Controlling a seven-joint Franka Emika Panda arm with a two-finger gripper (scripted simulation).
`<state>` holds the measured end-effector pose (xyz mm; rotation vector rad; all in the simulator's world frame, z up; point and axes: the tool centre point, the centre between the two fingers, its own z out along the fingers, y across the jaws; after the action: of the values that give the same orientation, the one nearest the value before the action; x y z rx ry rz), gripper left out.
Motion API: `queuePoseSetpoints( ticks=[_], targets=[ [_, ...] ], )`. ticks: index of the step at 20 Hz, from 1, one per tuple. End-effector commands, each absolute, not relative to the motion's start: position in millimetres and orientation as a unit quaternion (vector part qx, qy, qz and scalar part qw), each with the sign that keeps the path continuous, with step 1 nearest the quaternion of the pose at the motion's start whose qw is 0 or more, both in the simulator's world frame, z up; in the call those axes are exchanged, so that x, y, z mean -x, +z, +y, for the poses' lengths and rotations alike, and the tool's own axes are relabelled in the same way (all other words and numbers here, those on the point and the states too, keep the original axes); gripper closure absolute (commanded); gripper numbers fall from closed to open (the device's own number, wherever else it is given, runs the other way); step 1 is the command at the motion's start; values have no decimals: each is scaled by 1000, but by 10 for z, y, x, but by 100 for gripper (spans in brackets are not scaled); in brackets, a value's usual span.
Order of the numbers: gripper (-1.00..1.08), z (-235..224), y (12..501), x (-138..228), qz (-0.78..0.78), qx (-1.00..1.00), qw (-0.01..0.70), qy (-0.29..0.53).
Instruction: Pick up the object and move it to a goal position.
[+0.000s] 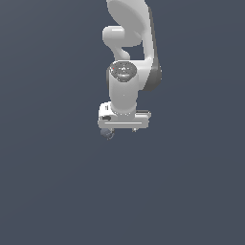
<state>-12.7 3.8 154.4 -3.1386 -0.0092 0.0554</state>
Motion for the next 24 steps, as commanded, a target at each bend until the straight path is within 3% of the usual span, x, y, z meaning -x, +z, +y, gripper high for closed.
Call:
queuePoseSetpoints(
  ticks=[1,9,24],
  targets=[
    [-92,38,1544,127,-3,1000,1,18],
    [-92,-272,1612,178,8,1000,-7,22],
    [-92,-421,1393,328,85,996,-3,16]
  ],
)
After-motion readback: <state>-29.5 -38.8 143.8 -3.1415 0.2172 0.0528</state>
